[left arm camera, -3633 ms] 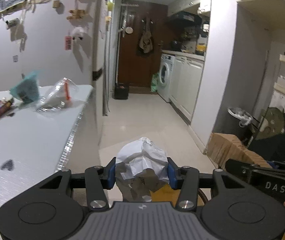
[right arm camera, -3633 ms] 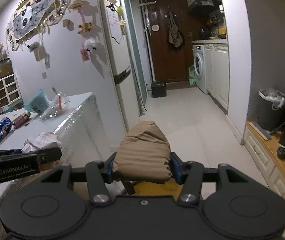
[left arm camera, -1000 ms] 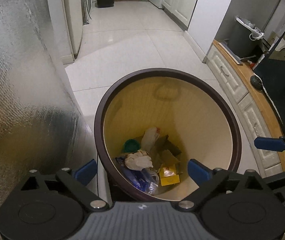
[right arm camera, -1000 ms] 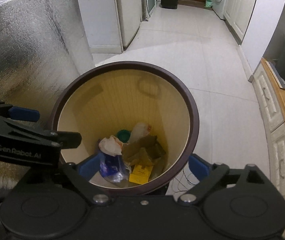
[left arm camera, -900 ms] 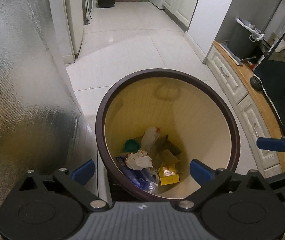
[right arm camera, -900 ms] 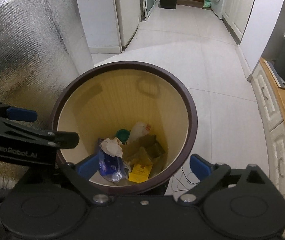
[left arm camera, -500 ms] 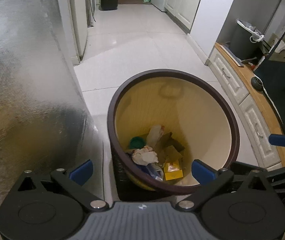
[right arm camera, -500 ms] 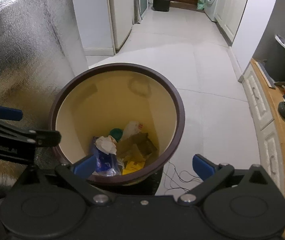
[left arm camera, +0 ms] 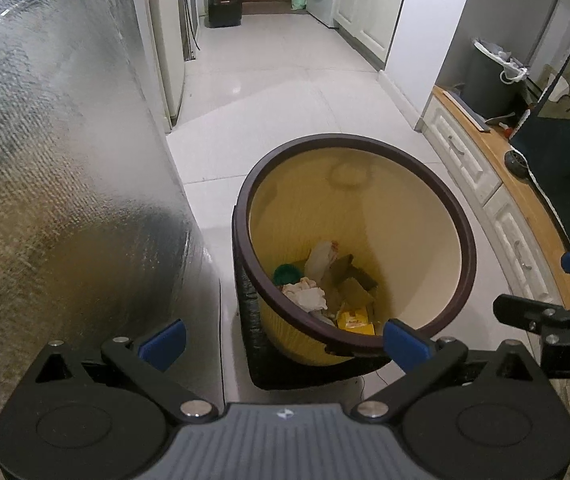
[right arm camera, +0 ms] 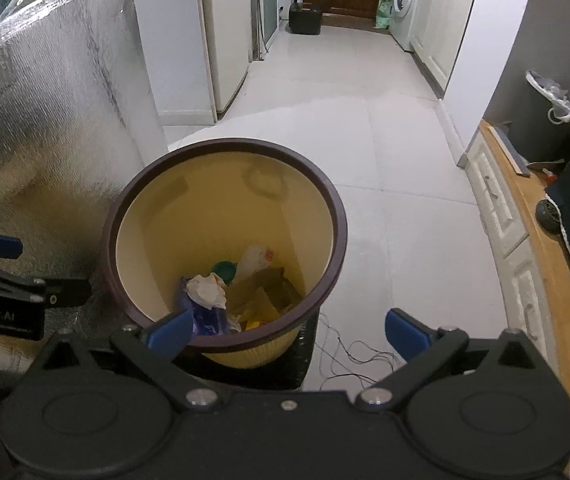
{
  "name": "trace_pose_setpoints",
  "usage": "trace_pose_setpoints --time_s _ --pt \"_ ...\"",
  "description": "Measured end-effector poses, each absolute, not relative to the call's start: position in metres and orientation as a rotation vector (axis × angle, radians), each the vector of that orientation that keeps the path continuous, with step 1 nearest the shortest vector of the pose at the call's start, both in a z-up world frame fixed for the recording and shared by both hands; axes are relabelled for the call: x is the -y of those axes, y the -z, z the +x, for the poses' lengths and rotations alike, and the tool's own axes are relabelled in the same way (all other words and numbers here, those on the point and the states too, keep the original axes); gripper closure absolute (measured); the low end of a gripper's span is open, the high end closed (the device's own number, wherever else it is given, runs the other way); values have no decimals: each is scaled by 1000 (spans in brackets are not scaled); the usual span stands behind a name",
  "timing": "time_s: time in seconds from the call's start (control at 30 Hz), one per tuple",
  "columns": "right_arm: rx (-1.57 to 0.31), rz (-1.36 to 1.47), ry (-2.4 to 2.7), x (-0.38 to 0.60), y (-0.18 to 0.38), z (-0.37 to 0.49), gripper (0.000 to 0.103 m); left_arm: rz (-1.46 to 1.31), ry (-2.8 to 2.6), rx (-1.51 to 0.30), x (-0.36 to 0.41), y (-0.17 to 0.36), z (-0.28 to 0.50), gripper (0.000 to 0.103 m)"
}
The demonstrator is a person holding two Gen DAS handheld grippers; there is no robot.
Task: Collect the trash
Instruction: 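Withdraw both tools upward from the bin toward the table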
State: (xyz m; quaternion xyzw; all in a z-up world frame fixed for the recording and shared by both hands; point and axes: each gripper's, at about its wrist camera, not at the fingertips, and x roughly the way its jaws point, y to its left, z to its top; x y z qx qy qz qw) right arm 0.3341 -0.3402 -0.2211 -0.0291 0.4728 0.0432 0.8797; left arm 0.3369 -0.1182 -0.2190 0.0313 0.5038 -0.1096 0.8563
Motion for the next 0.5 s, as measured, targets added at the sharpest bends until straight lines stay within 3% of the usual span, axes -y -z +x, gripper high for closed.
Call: trace_pose_setpoints --time_s 0.5 --pt "-905 -13 -27 363 192 284 0 57 273 -963 117 183 297 0"
